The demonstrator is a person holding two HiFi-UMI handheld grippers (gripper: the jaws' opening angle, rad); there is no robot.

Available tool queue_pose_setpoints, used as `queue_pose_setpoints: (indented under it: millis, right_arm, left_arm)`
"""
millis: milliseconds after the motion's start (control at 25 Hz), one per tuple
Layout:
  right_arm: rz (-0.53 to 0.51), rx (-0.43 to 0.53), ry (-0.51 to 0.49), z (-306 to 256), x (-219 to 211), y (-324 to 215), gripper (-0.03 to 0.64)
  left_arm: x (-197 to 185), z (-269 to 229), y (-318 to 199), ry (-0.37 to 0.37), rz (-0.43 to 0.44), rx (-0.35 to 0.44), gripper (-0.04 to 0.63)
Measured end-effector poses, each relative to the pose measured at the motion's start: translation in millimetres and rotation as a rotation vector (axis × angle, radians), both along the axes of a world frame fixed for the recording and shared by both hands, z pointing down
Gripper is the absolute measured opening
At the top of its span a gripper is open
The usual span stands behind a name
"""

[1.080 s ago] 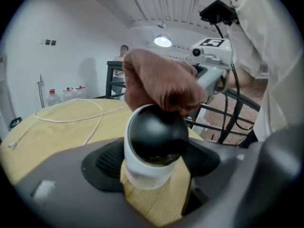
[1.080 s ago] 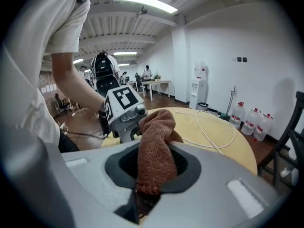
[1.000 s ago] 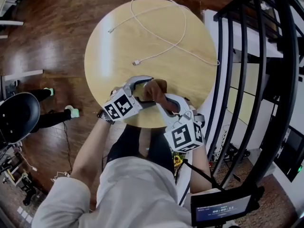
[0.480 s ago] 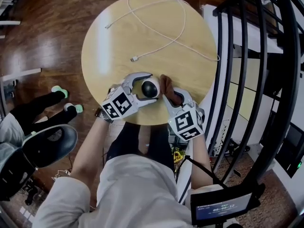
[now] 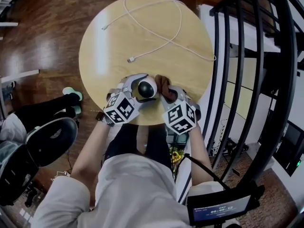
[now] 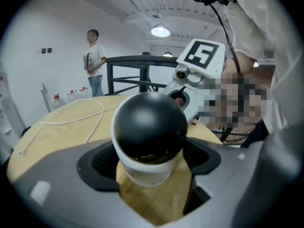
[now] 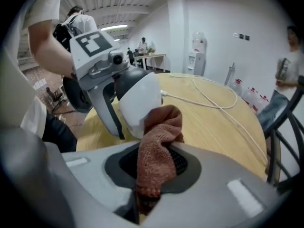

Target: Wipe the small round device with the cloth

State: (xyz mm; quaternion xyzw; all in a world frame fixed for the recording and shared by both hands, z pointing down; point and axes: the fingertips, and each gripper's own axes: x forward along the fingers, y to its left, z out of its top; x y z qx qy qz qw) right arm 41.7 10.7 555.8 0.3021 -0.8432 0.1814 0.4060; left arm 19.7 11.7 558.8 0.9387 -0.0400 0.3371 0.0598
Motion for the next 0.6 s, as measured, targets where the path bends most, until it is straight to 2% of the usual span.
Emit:
queue_pose_setpoints:
  millis: [80,160,280,360,480,520,560,600]
  right_arm:
    - [0.137,0.001,-0.097,-11,13,-3,0.066]
    - [0.266,0.02,-0.194,-24,27,-6,0.066]
    - [0.368,0.078,-0.288,-50,42,-12,0.066]
    - [0.397,0.113,-0.356,-70,47,-18,0.066]
    - [0.39,0.154,-0.479,-101,43,-30,0.066]
    - [0.377,0.164,-0.512,-109,39,-33,0.066]
    - [0.359,0.17,-0.534,-115,35,-35,0.066]
    - [0.337,0.173,-0.545,-120,31,-36,0.066]
  left_arm:
    - [-2,-1,-4,-0.015,-0.124,0.028,0.405]
    - [-10,1,-9,-0.042,-0.292,0.04,0.405]
    - [-14,-2,-6,-0.009,-0.485,-0.026,0.404]
    - [-8,-6,-6,0.009,-0.554,-0.038,0.405]
    - [2,-4,-17,-0.011,-0.627,0.005,0.403]
    - [5,-6,-22,-0.009,-0.635,0.013,0.399]
    - [8,-7,-26,-0.007,-0.631,0.018,0.368]
    - [10,-8,-28,-0.005,-0.612,0.025,0.376]
